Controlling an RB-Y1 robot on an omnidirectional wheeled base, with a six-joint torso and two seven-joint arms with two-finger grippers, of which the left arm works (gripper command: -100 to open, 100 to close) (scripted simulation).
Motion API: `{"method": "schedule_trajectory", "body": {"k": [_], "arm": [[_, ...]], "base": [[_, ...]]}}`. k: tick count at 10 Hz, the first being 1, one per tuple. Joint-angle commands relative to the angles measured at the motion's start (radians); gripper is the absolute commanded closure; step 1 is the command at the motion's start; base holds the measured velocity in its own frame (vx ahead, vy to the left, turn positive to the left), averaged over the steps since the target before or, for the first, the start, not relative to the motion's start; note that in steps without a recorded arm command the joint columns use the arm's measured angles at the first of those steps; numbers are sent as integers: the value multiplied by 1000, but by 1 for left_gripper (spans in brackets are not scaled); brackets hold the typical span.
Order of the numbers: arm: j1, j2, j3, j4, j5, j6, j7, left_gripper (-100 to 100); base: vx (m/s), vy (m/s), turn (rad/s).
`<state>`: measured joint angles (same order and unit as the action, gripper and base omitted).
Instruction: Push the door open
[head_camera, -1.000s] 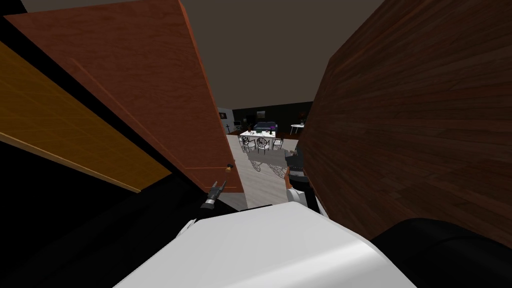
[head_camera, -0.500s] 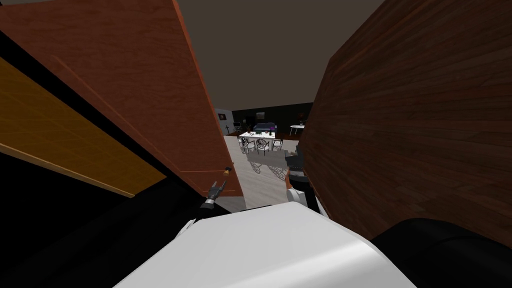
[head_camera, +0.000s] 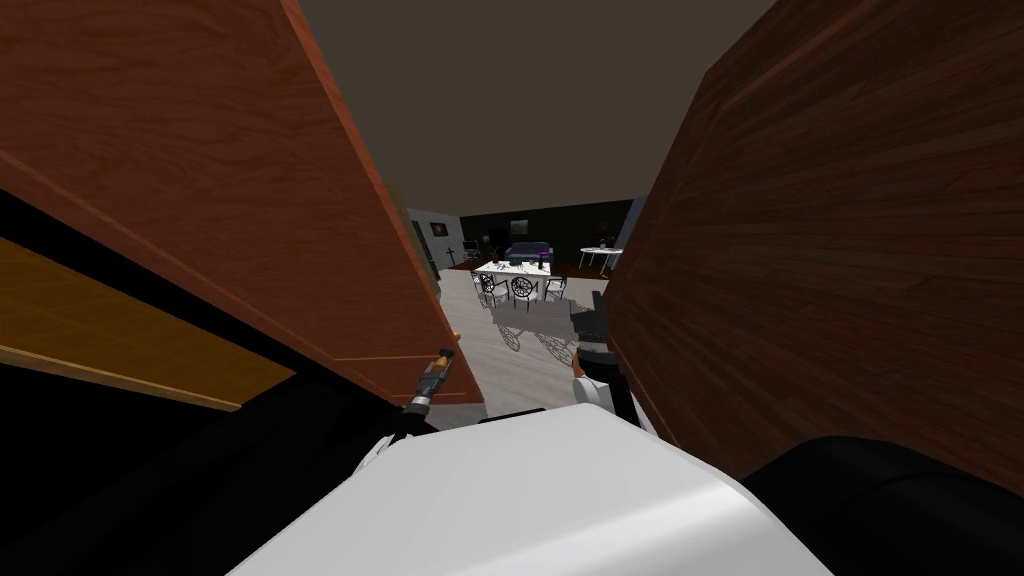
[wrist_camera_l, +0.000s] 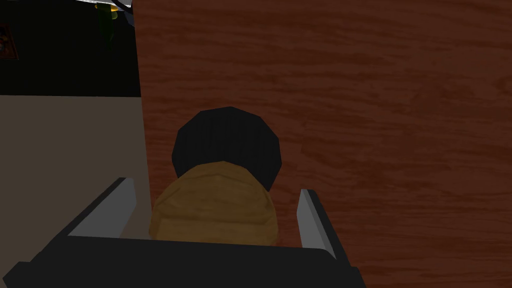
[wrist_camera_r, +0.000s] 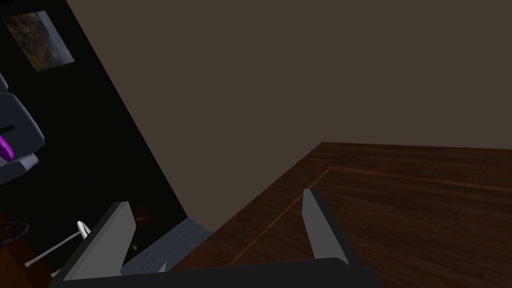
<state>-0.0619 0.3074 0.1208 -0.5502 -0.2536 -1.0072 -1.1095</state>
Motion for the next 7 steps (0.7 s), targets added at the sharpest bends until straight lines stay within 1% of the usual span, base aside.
{"method": "schedule_trajectory", "body": {"k": [1, 6, 7], "arm": [[1, 0, 0, 0, 0, -1, 1, 100], [1, 0, 0, 0, 0, -1, 1, 100], [2, -2, -3, -1, 12, 4, 40, 100]], "base": [[-7, 2, 10], [-15, 4, -2], [17, 3, -5]]}}
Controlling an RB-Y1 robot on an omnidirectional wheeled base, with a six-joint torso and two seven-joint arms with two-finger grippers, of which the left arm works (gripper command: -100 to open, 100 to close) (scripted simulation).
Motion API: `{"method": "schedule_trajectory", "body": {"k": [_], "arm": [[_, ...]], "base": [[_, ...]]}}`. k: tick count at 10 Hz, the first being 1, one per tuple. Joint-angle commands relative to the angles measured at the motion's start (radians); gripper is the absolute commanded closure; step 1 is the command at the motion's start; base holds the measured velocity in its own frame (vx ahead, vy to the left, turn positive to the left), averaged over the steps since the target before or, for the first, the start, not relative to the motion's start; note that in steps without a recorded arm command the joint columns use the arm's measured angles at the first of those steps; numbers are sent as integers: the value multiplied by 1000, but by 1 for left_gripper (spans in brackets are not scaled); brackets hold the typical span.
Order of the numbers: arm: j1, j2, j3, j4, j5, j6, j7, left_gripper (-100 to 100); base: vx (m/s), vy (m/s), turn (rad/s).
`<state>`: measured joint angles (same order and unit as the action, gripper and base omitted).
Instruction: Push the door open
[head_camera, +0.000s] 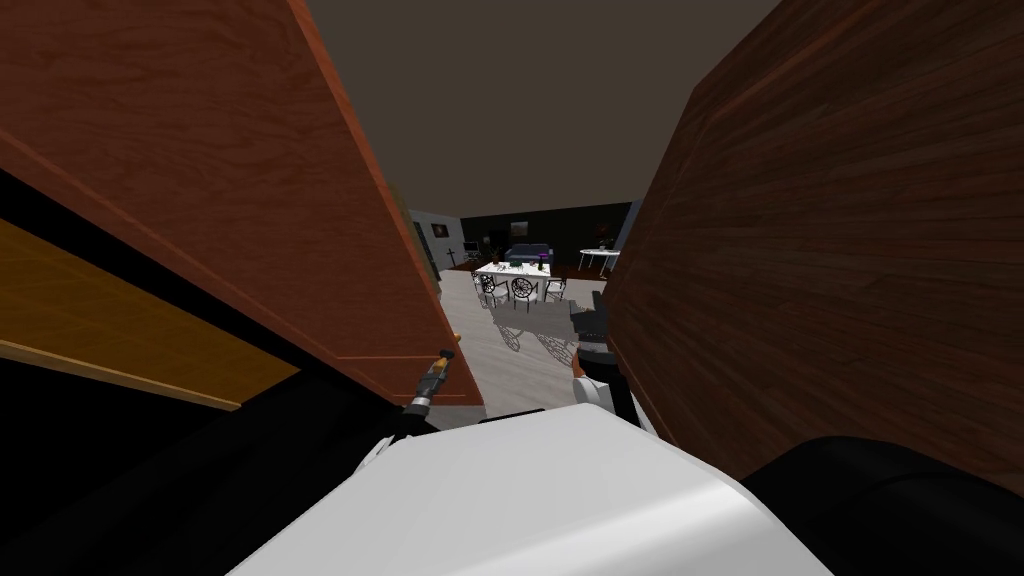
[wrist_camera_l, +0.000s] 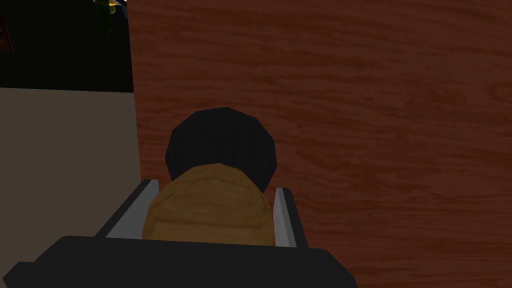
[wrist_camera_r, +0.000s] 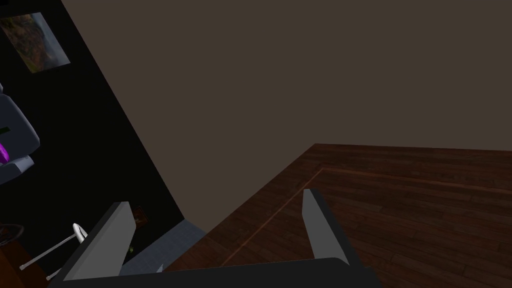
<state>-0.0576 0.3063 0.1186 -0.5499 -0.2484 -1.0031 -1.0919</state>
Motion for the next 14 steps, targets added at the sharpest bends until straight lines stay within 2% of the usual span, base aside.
{"method": "schedule_trajectory", "body": {"k": [1, 7, 8, 10, 11, 13, 14], "arm": [[-2, -2, -1, -2, 10, 0, 36, 100], [-3, -16, -9, -13, 68, 8, 191, 100], [-3, -16, -9, -13, 68, 8, 202, 100], [-4, -22, -13, -17, 92, 12, 263, 100], [-4, -22, -13, -17, 92, 12, 270, 100], [-4, -29, -17, -23, 123, 16, 333, 100], [-4, -29, -17, -23, 123, 16, 346, 100]], "base": [[21, 6, 1], [37, 4, -12], [32, -1, -11], [31, 4, -8], [29, 1, -7], [47, 6, -9], [38, 7, -17]]}}
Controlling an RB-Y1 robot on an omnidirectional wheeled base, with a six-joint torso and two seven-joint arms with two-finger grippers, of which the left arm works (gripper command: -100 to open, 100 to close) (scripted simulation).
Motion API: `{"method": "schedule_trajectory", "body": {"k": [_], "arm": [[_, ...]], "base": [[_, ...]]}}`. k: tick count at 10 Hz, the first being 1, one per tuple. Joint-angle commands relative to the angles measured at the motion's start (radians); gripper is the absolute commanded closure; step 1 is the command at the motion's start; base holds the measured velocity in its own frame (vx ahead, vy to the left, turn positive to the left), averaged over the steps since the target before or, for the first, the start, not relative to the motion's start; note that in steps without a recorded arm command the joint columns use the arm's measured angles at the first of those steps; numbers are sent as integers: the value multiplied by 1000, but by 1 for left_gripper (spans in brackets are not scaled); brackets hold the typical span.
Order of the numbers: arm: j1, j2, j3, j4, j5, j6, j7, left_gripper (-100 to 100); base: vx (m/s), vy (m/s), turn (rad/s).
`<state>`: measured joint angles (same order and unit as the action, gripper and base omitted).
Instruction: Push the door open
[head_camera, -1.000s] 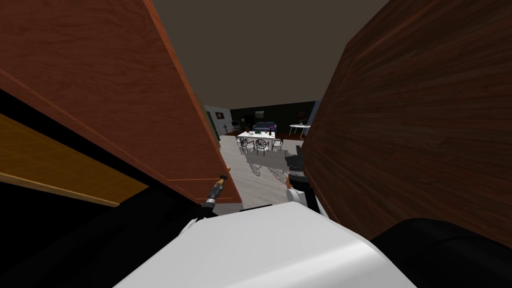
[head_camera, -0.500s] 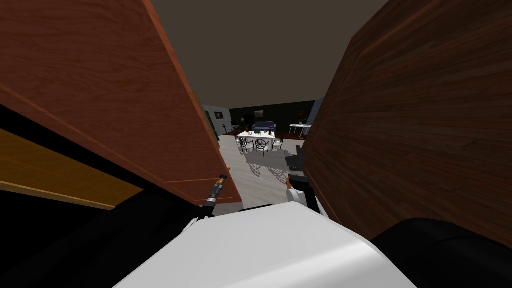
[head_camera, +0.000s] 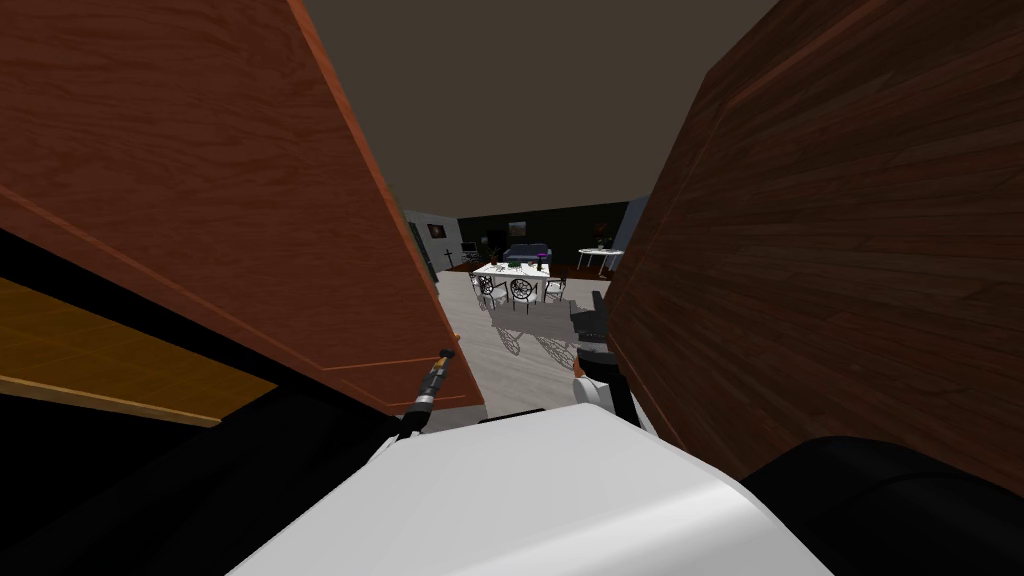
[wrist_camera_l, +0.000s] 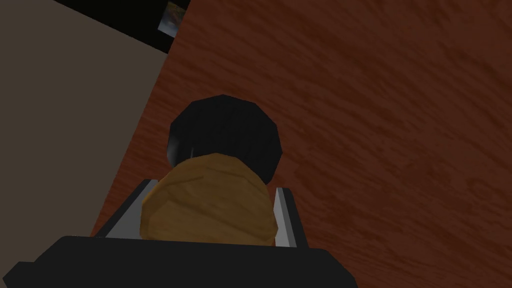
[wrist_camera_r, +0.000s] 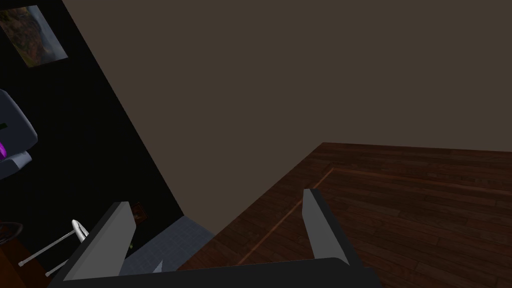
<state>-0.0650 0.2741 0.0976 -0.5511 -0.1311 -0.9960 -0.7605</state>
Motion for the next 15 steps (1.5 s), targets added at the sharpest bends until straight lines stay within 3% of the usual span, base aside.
{"method": "schedule_trajectory", "body": {"k": [1, 6, 7, 9, 12, 14, 15], "arm": [[3, 0, 2, -25, 21, 11, 50, 100], [2, -12, -5, -34, 71, 18, 170, 100], [2, -12, -5, -34, 71, 18, 174, 100], [1, -21, -10, -41, 107, 23, 239, 100], [1, -26, -13, -44, 126, 26, 297, 100], [0, -35, -19, -52, 166, 31, 363, 100], [0, -35, -19, -52, 166, 31, 379, 100]], "base": [[28, 3, -10], [41, 7, -9], [38, 6, -12], [46, 3, -11], [41, 11, -12], [56, 13, -7], [45, 11, -12]]}}
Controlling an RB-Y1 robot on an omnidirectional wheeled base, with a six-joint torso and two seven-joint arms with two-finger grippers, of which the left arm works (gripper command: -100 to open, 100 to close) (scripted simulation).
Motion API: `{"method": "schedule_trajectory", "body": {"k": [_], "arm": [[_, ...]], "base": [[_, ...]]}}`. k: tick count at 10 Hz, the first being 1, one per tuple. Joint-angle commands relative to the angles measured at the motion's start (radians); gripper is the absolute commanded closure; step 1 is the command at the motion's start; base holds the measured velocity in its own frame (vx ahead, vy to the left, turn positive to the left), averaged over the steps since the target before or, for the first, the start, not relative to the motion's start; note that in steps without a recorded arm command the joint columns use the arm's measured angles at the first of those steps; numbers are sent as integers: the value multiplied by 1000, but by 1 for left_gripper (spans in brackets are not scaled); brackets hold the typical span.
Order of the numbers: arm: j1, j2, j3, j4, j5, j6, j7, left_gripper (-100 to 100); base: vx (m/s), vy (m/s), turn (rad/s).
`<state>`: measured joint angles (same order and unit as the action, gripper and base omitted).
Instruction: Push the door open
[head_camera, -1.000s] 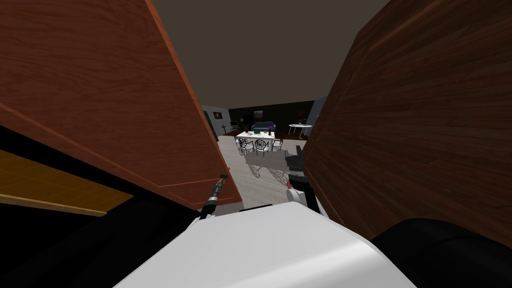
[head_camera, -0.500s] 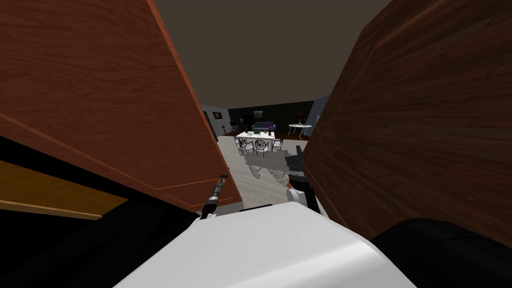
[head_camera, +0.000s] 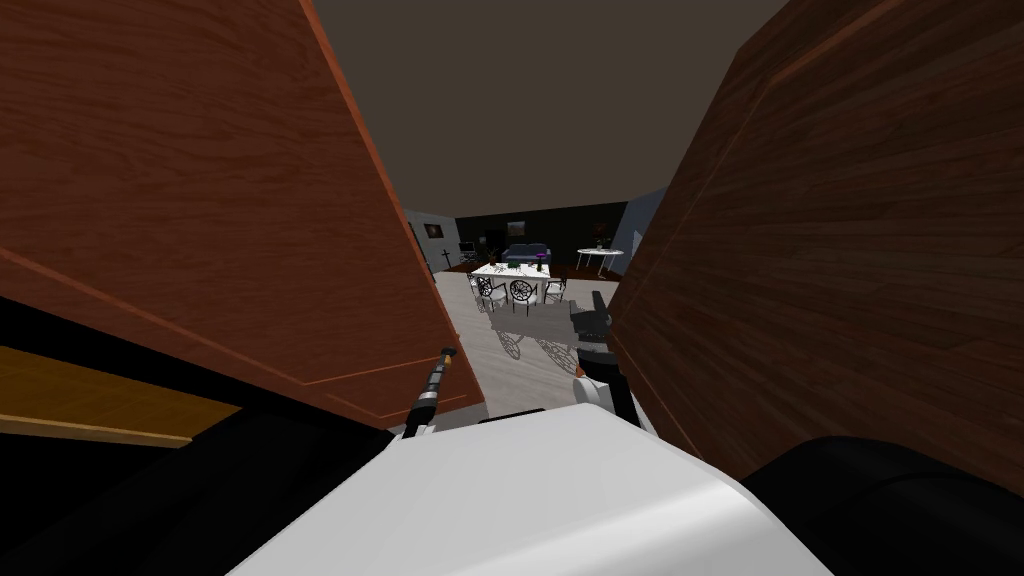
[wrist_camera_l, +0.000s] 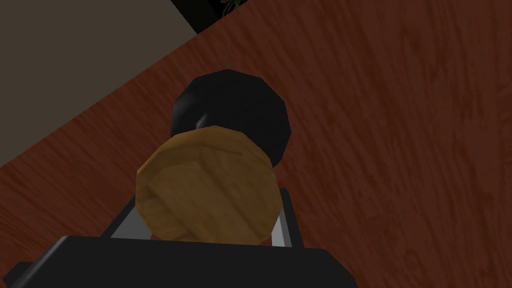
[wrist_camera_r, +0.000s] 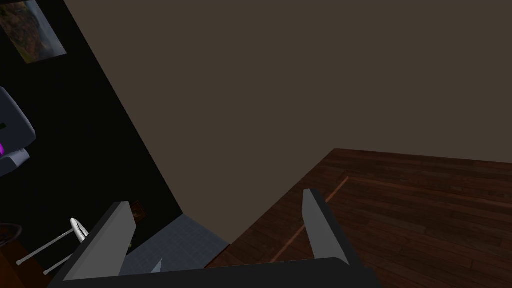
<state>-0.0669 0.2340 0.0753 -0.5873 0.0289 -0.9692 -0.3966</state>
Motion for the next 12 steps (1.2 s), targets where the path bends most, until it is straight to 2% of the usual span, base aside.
{"method": "schedule_trajectory", "body": {"k": [1, 2, 4, 5, 6, 7, 9, 10, 11, 12], "arm": [[2, 0, 1, -19, 25, 7, 50, 100], [2, 0, 1, -19, 25, 7, 57, 100], [1, -9, -5, -27, 67, 13, 123, 100], [1, -9, -5, -27, 67, 13, 140, 100], [1, -15, -8, -31, 88, 16, 174, 100], [1, -15, -8, -31, 88, 16, 182, 100], [0, -25, -14, -39, 130, 22, 248, 100], [0, -25, -14, -39, 130, 22, 265, 100], [0, -30, -17, -43, 152, 25, 301, 100], [0, -30, -17, -43, 152, 25, 307, 100]], "base": [[44, 6, -14], [40, 7, -3], [50, 19, -15], [49, 15, -9], [59, 8, -9], [47, 4, 0], [59, 12, -14], [51, 9, -10], [51, 10, -9], [41, 10, -6]]}}
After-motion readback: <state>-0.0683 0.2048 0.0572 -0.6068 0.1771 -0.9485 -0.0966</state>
